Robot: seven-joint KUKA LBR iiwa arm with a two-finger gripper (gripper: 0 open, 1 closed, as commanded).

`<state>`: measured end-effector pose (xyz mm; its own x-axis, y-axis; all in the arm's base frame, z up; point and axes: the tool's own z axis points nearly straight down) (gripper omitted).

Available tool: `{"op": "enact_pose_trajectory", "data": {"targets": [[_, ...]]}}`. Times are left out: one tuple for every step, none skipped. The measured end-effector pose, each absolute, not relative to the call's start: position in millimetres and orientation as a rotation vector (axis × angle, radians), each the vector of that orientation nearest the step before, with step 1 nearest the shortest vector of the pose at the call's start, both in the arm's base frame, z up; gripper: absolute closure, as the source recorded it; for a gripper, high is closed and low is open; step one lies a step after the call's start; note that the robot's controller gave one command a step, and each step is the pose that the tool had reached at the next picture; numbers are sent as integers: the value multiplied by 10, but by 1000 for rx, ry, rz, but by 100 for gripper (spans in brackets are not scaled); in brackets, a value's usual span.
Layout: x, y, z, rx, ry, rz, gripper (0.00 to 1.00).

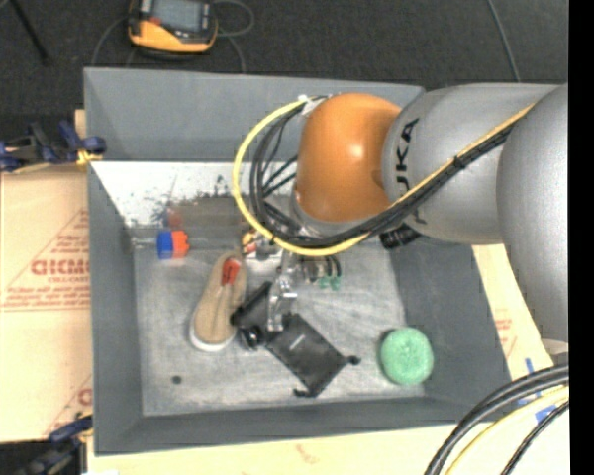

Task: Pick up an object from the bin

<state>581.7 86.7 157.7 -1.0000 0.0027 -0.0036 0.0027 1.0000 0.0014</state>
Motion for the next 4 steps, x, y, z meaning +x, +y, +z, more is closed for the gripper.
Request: {"op": "enact_pose_trajectory", "data": {"targets": [[5817,867,1577,4,3138,2,0],[5893,939,839,-130,3133,3,100],[5893,939,839,-129,3133,3,100],[5882,820,2208,-88,3134,1,100]]}}
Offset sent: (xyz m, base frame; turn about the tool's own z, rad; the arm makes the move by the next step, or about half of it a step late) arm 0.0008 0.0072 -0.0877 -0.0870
